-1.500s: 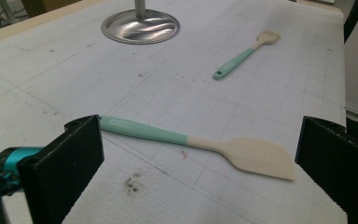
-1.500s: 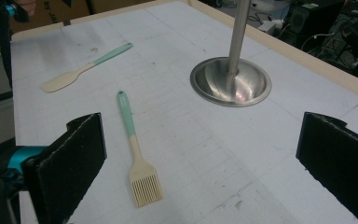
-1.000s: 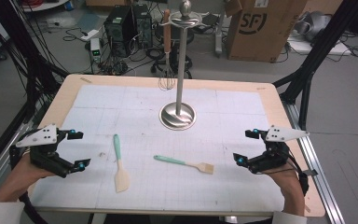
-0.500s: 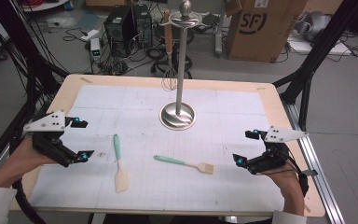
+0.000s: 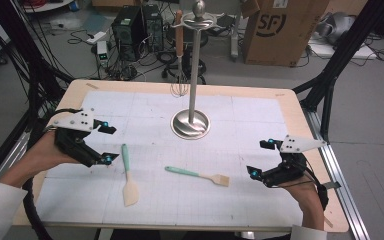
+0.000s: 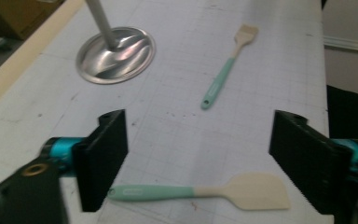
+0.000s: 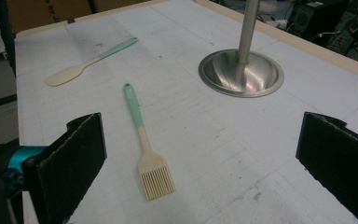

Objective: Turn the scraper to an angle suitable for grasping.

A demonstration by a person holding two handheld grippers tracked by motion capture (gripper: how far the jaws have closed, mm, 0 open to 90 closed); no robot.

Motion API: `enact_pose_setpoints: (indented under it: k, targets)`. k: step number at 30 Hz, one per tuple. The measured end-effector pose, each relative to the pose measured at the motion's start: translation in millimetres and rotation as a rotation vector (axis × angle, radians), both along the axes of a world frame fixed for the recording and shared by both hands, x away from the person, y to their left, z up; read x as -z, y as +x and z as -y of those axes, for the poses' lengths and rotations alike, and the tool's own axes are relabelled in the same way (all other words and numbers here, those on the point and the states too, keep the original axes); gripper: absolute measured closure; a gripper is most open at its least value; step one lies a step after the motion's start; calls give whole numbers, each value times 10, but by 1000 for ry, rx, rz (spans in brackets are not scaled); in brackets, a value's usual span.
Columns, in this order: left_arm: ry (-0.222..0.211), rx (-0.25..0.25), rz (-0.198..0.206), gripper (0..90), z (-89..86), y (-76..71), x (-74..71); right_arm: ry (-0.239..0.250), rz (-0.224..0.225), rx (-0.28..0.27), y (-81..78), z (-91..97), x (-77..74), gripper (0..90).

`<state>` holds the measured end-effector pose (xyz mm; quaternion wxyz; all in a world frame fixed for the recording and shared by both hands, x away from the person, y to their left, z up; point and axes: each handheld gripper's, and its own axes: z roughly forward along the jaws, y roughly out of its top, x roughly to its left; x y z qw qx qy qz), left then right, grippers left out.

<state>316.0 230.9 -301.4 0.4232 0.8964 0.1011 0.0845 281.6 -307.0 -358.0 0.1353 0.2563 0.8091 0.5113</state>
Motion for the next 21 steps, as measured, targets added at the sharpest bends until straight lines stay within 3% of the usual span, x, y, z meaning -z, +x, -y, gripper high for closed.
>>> enact_pose_setpoints:
  k: [4, 10, 15, 19, 21]
  targets:
    - [53, 31, -15, 290, 142, 12, 54, 1, 2, -1, -2, -1, -4, 1]
    - [121, 110, -45, 488, 306, 45, 145, -5, 5, -10, -4, -27, -15, 1]
    - [181, 139, -67, 619, 425, 53, 240, -9, 3, -14, -4, -41, -20, 1]
    - [221, 140, -75, 845, 492, 46, 292, -7, 7, -13, -6, -38, -25, 1]
    - [228, 142, -88, 897, 520, 51, 322, -9, 8, -10, -5, -39, -26, 1]
